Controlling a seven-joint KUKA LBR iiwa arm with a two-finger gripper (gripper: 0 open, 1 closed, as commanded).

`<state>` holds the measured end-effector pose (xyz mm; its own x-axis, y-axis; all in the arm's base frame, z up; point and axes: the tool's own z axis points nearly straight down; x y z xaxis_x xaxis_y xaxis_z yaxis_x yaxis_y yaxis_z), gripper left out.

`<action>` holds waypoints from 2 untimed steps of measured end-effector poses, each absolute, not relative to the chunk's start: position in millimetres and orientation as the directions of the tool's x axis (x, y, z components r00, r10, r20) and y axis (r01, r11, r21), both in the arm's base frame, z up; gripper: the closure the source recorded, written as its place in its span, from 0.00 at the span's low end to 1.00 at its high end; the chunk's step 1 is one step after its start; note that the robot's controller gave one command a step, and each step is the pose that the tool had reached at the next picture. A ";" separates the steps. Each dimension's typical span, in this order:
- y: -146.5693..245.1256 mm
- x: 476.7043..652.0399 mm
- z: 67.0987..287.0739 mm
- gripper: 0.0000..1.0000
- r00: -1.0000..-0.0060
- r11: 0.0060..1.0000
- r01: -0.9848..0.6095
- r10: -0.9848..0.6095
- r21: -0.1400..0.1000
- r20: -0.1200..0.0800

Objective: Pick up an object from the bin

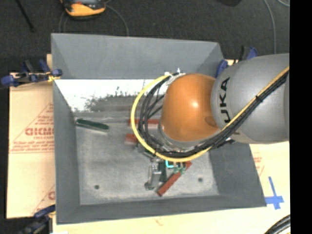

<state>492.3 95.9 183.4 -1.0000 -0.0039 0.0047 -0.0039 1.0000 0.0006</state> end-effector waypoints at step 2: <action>64.5 492.0 133.7 0.00 -0.999 0.999 -0.033 -0.033 0.001 -0.009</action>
Offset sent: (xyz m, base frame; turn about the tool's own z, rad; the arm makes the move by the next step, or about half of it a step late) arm -0.0050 -0.0505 -0.0846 -0.0450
